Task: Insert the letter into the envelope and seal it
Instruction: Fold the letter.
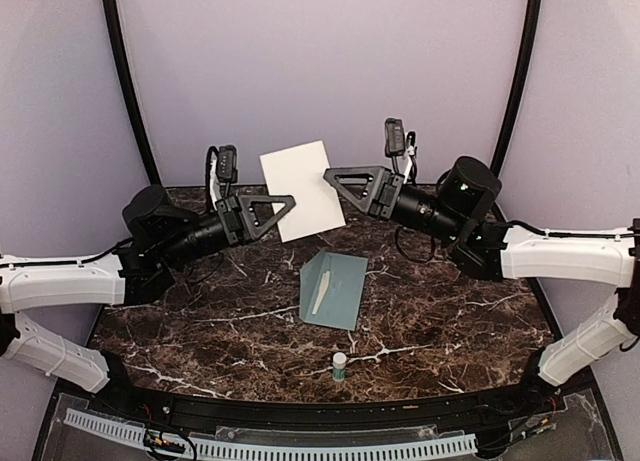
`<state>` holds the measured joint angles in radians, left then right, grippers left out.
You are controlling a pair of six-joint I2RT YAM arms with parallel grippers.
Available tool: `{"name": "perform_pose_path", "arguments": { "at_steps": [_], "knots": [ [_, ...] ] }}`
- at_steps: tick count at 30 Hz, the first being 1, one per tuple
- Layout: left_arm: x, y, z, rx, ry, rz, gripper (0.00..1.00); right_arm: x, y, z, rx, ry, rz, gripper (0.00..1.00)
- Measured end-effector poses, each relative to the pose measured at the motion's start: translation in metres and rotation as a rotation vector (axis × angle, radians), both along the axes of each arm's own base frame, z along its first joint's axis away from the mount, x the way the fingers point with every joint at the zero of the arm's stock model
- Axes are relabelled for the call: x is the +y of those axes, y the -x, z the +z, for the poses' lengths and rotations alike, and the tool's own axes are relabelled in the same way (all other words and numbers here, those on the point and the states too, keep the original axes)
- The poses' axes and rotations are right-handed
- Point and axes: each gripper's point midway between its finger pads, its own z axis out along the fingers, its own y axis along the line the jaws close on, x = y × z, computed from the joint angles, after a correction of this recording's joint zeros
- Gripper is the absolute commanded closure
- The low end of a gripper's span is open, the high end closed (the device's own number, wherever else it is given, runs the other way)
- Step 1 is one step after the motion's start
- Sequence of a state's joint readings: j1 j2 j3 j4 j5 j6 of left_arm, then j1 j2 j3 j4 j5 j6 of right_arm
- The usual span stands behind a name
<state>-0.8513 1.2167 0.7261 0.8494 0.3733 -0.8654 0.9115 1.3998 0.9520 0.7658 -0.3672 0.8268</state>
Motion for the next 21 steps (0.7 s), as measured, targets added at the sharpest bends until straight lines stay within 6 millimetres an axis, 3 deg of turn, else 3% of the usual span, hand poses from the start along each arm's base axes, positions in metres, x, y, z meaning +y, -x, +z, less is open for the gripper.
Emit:
{"name": "perform_pose_path", "arguments": {
  "at_steps": [4,8,11,15,21],
  "knots": [
    [-0.005,-0.009,-0.009,0.031,-0.110,0.021,1.00,-0.014,-0.002,-0.003,0.002,0.057,-0.070,0.23],
    [-0.001,-0.022,-0.024,0.069,-0.228,0.026,1.00,-0.037,-0.011,-0.010,0.039,0.127,-0.191,0.16],
    [0.002,-0.038,-0.051,0.126,-0.316,0.016,1.00,-0.055,-0.025,-0.027,0.101,0.196,-0.295,0.12],
    [-0.002,-0.058,-0.108,0.241,-0.456,-0.019,1.00,-0.086,-0.049,-0.080,0.234,0.318,-0.430,0.11],
    [-0.012,-0.068,-0.176,0.354,-0.597,-0.103,1.00,-0.115,-0.058,-0.176,0.443,0.469,-0.495,0.11]
  ]
}}
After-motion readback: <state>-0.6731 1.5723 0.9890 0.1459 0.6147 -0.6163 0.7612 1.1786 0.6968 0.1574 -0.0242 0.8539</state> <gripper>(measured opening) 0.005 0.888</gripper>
